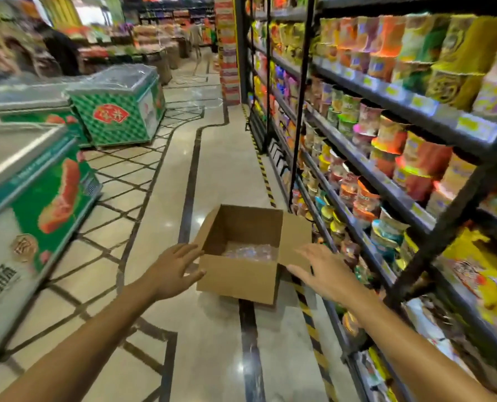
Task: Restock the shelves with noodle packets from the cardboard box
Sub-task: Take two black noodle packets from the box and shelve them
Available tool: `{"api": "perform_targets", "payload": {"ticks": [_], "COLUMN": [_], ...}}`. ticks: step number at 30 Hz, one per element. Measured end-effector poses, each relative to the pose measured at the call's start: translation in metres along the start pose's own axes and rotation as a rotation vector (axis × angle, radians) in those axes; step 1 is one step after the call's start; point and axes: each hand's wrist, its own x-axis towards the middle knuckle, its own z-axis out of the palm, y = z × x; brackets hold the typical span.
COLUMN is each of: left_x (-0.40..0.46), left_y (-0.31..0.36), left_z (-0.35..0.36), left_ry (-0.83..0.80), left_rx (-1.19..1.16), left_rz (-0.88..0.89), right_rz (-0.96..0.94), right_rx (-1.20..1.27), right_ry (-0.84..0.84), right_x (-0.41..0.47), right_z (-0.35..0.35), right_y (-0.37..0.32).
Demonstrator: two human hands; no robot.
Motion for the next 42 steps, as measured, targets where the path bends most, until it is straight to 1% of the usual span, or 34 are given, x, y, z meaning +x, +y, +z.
{"api": "perform_targets", "payload": {"ticks": [4,8,11,15,18,22,26,29,31,35,37,39,42], "left_x": [0.081,0.141,0.187,0.265,0.339,0.441,0.524,0.579,0.608,0.654,0.671,0.684,0.702], "left_y": [-0.036,-0.067,-0.094,-0.14,-0.176,-0.22,-0.256,-0.276,-0.287,-0.299,-0.302,-0.305,-0.315], "left_z": [0.001,0.015,0.028,0.048,0.067,0.087,0.12,0.167,0.206,0.302,0.357,0.413,0.499], "left_ry": [-0.05,-0.089,-0.123,-0.164,-0.2,-0.285,-0.427,-0.522,-0.596,-0.679,-0.71,-0.737,-0.786], "left_rx": [0.018,-0.072,-0.105,-0.139,-0.179,-0.267,-0.311,-0.335,-0.328,-0.401,-0.447,-0.502,-0.525], "left_rz": [-0.03,-0.079,-0.093,-0.035,0.009,0.062,0.038,0.051,0.009,-0.095,-0.167,-0.287,-0.4], "right_rz": [0.007,0.008,0.044,0.072,0.091,0.192,0.376,0.482,0.517,0.558,0.562,0.553,0.537], "right_rx": [0.021,0.032,0.037,0.066,0.066,0.093,0.206,0.28,0.32,0.359,0.385,0.401,0.382], "right_ry": [-0.073,-0.196,-0.253,-0.278,-0.284,-0.292,-0.381,-0.409,-0.404,-0.438,-0.456,-0.475,-0.521], "right_x": [0.107,0.198,0.258,0.339,0.402,0.482,0.543,0.581,0.607,0.652,0.67,0.684,0.697], "right_z": [0.012,0.021,0.034,0.063,0.09,0.134,0.179,0.213,0.233,0.297,0.343,0.397,0.479], "right_y": [0.012,0.013,0.013,0.018,0.02,0.022,0.019,0.028,0.039,0.075,0.097,0.121,0.152]}}
